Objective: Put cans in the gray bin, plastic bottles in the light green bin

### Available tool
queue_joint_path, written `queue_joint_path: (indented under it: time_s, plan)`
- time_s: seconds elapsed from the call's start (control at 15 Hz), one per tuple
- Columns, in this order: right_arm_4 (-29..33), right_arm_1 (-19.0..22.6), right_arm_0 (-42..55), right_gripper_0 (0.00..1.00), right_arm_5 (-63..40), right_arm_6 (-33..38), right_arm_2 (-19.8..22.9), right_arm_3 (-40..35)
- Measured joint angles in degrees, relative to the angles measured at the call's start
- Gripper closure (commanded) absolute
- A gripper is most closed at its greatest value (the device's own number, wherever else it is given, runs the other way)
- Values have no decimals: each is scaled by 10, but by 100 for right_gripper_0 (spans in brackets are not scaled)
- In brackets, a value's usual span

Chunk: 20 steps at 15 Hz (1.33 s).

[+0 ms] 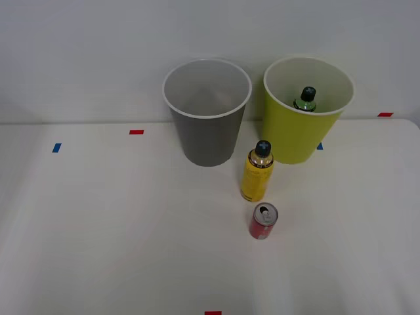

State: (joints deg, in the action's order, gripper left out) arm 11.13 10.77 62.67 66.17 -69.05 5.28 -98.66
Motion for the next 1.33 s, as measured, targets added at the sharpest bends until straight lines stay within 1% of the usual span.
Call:
queue_joint_path:
  time_s: [0.13,0.4,0.53,0.8,1.13,1.33]
  plan:
    - [1,6,0,0,1,-7,-6,1]
    - [-17,16,1,0,2,-22,-26,2]
    - [-22,22,4,0,3,-24,-40,1]
    - [-57,36,7,0,3,-34,-94,2]
    - [-90,82,-23,0,-2,-62,-161,2]
    - [-117,108,-45,0,-24,-81,-194,2]
